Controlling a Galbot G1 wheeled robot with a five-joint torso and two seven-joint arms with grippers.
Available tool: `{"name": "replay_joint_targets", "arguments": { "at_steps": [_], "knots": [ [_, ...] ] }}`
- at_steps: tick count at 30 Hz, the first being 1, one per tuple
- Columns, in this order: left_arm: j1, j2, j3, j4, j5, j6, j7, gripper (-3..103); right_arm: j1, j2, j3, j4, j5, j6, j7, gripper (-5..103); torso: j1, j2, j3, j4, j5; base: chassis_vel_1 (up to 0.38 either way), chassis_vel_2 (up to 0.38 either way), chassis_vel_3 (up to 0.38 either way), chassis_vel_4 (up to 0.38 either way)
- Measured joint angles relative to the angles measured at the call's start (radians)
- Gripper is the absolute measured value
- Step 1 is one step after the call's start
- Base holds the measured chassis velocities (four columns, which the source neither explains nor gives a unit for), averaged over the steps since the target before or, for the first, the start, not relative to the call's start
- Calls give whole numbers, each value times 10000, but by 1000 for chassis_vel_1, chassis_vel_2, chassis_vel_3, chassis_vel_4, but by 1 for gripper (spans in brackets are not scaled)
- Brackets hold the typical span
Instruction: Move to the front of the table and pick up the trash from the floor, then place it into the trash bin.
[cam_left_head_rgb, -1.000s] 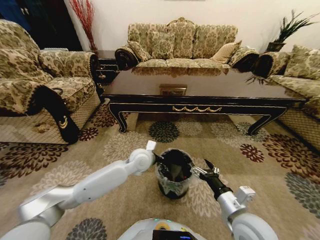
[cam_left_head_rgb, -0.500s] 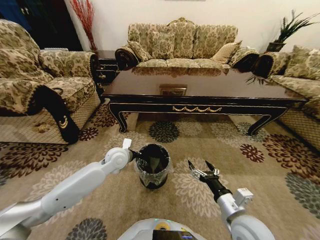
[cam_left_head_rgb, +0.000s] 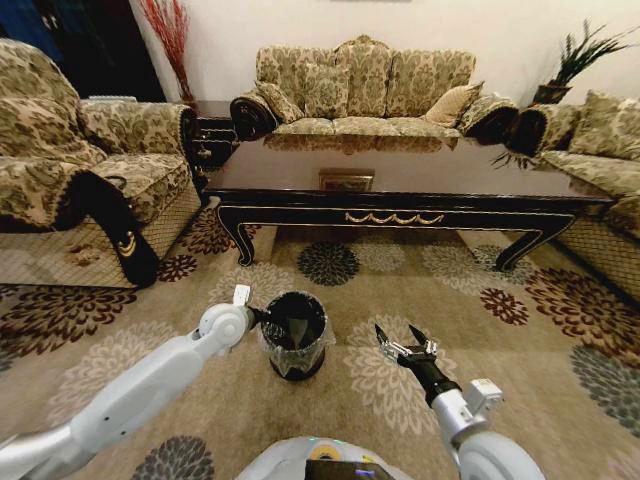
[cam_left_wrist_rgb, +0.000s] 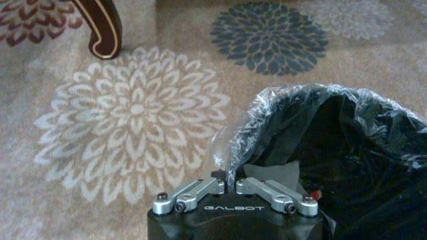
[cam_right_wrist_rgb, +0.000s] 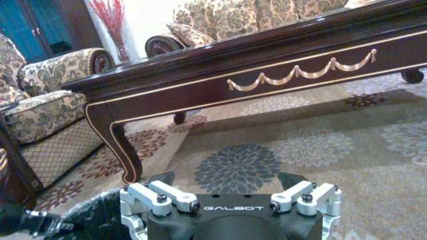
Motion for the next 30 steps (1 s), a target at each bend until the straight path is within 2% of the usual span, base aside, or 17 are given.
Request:
{"name": "replay_joint_targets", "arguments": {
  "at_steps": [1,3,5,8,14,16,18,19,20,23,24,25,26,27,28,29,30],
  "knots": [
    [104,-28,-66,0,60,0,14,0,-10,-27,21,2,10,-5,2,100,0,0,0,-1,0,0,0,0,0],
    [186,-57,-132,-20,100,-1,28,4,-20,-44,37,6,17,-11,5,100,0,0,0,0,0,0,0,0,0],
    [335,-105,-341,-131,163,-2,109,15,-27,-45,43,10,21,-23,17,100,0,1,-1,-1,7,0,0,0,0],
    [446,-124,-522,-234,279,-2,316,20,-33,-22,44,13,23,-28,34,100,0,3,-1,-2,1,0,0,0,0],
    [1028,13,-1126,-783,576,-2,391,47,-85,21,79,132,47,-40,130,100,0,2,0,-2,2,0,0,0,0],
    [1191,31,-1261,-907,643,-3,446,47,-99,42,93,157,52,-39,152,100,0,3,0,-3,3,0,0,0,0],
    [1907,60,-1703,-1388,1041,-282,670,64,-174,122,140,232,-1,-38,261,100,0,2,0,-3,3,0,0,0,0],
    [1907,60,-1703,-1388,1041,-282,670,64,-174,122,140,232,-1,-38,261,100,0,2,0,-3,3,0,0,0,0],
    [2316,31,-2004,-1612,1355,-495,831,64,-219,157,160,270,-80,-28,283,100,0,3,0,-2,2,0,0,0,0],
    [3649,-297,-3183,-2150,2771,-1479,1731,81,-262,291,244,258,-397,269,302,100,0,3,0,-1,1,0,0,0,0],
    [3649,-297,-3183,-2150,2771,-1479,1731,81,-262,291,244,258,-397,269,302,100,0,3,0,-1,1,0,0,0,0],
    [4004,-430,-3543,-2337,3072,-1793,1919,86,-258,348,300,201,-500,435,294,100,0,3,0,-1,2,0,0,0,0],
    [4202,-499,-3728,-2442,3251,-2016,2032,86,-254,388,337,162,-562,541,278,100,0,3,0,0,2,0,0,0,0],
    [5109,-897,-4478,-2769,4524,-3587,2535,97,-268,663,576,-12,-853,969,56,100,0,2,0,0,6,0,0,0,0],
    [5548,-1200,-4782,-2872,5266,-4259,2742,98,-309,873,715,-40,-886,1100,-81,100,0,3,-1,-3,5,0,0,0,0],
    [5864,-1423,-4981,-2964,5703,-4604,2867,100,-328,1006,788,-56,-888,1159,-150,100,0,3,-1,-3,1,0,0,0,0],
    [5864,-1423,-4981,-2964,5703,-4604,2867,100,-328,1006,788,-56,-888,1159,-150,100,0,3,-1,-3,1,0,0,0,0]
  ]
}}
